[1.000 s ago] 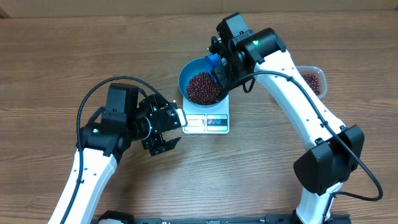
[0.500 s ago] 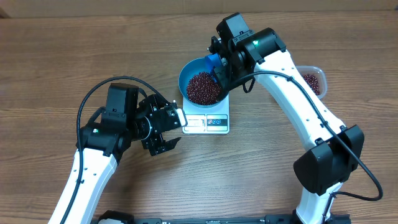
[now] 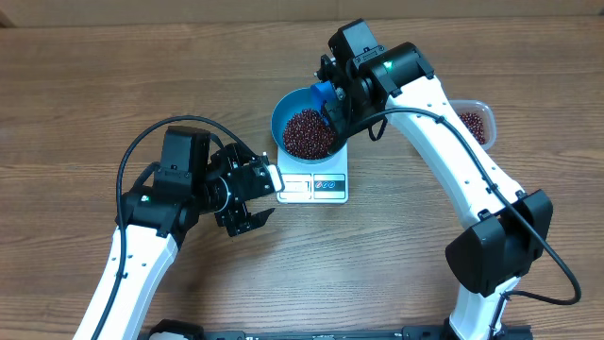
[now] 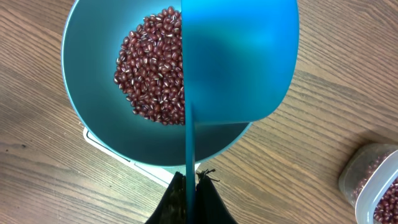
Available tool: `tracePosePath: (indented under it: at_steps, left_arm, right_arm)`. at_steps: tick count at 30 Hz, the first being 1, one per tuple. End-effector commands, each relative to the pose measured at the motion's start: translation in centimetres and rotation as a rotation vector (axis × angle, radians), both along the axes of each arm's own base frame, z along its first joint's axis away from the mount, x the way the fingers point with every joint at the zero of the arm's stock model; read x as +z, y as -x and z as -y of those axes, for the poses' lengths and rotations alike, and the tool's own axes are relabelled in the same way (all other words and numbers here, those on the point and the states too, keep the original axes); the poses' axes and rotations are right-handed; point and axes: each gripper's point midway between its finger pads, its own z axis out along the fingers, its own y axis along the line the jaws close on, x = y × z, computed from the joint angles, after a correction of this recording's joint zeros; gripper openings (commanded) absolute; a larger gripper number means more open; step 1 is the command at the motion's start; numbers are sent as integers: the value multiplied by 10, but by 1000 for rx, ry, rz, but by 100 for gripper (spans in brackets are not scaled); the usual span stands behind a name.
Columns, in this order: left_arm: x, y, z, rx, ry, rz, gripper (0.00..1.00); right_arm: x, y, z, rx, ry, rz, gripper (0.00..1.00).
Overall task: Scoop item into bowl and weigh 150g on scale
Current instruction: 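Tilt the scoop further with the right gripper, pouring slowly into bowl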
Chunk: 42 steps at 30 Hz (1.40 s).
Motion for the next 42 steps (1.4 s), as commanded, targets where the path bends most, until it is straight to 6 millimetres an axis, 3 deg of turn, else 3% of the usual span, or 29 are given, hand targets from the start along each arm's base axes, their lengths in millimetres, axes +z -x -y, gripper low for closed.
tracePosePath:
  at_steps: [1,42]
  left_arm:
    - [-3,2,3,-3,8,-18,100]
    - [-3,2,3,-3,8,-18,100]
  right_arm:
    - [28,-5,-1,-3,-28,75,4]
    - [27,-5,0,-18,-24,76,4]
